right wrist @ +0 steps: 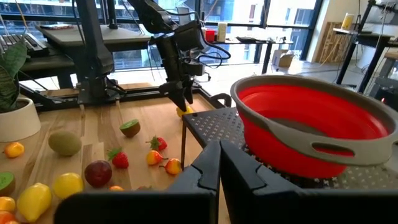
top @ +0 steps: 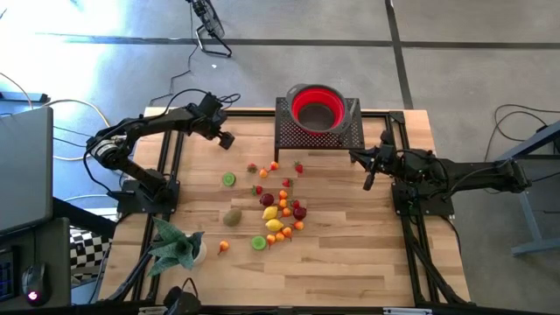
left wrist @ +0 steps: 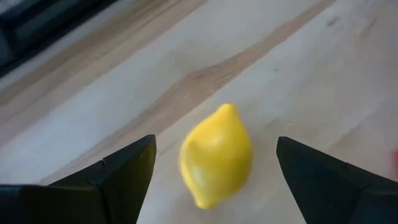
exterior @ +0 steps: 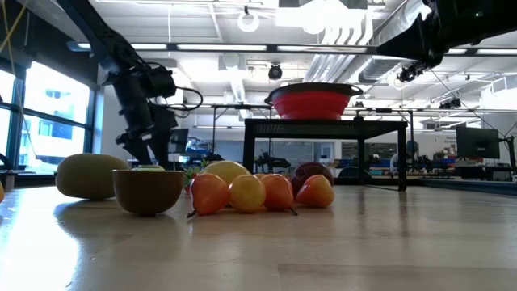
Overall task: Pick & Place Fruit
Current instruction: Put the lemon into the strainer on the shelf
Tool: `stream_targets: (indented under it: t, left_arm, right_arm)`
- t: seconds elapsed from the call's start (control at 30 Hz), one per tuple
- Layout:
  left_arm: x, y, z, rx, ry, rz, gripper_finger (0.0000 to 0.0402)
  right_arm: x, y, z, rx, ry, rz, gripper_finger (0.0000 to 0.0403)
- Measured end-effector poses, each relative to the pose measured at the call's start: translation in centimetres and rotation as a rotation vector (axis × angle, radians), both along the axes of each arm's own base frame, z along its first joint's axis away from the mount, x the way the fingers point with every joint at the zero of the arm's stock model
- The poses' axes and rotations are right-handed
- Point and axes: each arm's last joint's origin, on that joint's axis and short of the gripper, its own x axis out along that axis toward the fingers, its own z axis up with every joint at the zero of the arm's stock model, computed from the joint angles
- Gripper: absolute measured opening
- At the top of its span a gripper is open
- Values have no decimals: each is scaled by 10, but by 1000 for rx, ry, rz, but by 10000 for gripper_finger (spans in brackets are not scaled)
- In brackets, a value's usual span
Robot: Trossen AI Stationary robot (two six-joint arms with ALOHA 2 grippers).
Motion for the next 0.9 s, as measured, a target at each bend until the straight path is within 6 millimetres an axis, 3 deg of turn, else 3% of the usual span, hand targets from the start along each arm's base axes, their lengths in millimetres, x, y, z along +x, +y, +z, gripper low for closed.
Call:
stream_targets:
  t: [0.27,0.9]
  left_arm:
    - [-6,-8,-15,-42,17,-11,328]
    - [-3,-5,-13,6,-11,-16,328]
  right_arm:
    - [0,0,-4,40,22,-4,3]
    - [0,0,-3,38,17,-6,3]
